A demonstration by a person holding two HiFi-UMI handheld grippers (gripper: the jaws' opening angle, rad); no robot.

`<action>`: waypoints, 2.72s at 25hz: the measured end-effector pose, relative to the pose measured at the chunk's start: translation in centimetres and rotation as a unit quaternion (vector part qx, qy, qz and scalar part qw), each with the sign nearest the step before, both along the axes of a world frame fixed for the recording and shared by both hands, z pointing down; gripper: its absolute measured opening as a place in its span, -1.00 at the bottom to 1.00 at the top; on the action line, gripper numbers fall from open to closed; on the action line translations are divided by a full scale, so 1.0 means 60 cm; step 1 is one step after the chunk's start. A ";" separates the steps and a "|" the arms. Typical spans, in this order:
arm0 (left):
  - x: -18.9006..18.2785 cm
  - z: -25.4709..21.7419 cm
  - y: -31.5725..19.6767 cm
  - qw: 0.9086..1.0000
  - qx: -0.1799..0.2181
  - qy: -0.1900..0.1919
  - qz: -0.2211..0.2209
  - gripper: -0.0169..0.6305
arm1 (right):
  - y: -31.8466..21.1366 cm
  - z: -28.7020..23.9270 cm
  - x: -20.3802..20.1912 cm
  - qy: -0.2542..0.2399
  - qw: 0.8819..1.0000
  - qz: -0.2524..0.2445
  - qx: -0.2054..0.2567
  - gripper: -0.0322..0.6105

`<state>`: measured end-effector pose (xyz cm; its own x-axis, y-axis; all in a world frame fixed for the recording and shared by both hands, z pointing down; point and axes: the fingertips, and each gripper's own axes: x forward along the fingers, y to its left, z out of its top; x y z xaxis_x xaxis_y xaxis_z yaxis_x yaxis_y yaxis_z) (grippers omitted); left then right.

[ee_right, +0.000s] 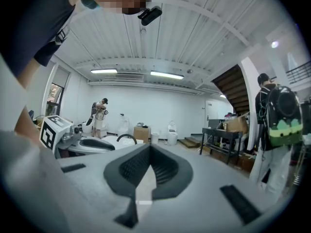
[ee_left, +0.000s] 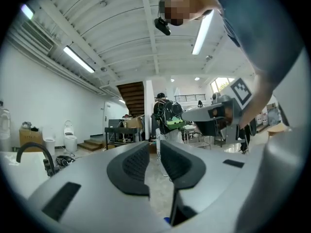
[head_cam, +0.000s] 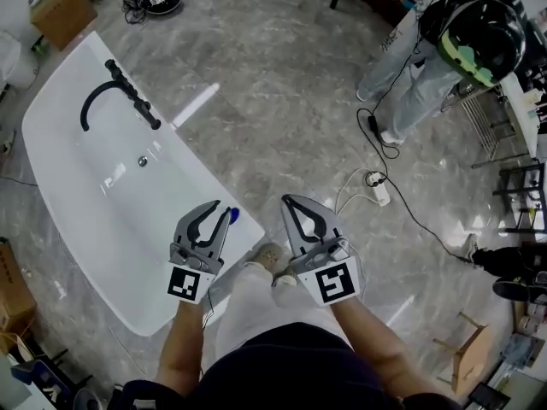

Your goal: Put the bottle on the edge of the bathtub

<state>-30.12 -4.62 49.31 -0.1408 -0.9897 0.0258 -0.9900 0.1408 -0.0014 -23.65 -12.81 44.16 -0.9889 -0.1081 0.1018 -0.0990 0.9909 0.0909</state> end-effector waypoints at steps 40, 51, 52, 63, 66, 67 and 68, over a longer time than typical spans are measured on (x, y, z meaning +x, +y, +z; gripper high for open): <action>0.787 -0.380 -0.283 0.931 0.129 -0.047 0.339 -0.94 | -0.111 -0.270 0.993 -0.080 0.807 0.574 0.114 -0.90; 0.788 -0.372 -0.280 0.948 0.117 -0.058 0.292 -0.94 | -0.124 -0.270 1.003 -0.096 0.824 0.547 0.115 -0.90; 0.786 -0.375 -0.279 0.948 0.117 -0.060 0.290 -0.94 | -0.124 -0.275 0.999 -0.099 0.826 0.543 0.117 -0.90; 0.801 -0.368 -0.265 0.948 0.113 -0.075 0.289 -0.94 | -0.118 -0.271 0.993 -0.094 0.842 0.518 0.119 -0.90; 0.806 -0.367 -0.258 0.946 0.115 -0.078 0.292 -0.94 | -0.115 -0.273 0.991 -0.100 0.843 0.514 0.119 -0.90; 0.806 -0.366 -0.256 0.946 0.114 -0.079 0.292 -0.94 | -0.114 -0.274 0.990 -0.101 0.844 0.514 0.119 -0.90; 0.805 -0.364 -0.254 0.947 0.112 -0.080 0.292 -0.94 | -0.114 -0.274 0.989 -0.101 0.844 0.513 0.119 -0.90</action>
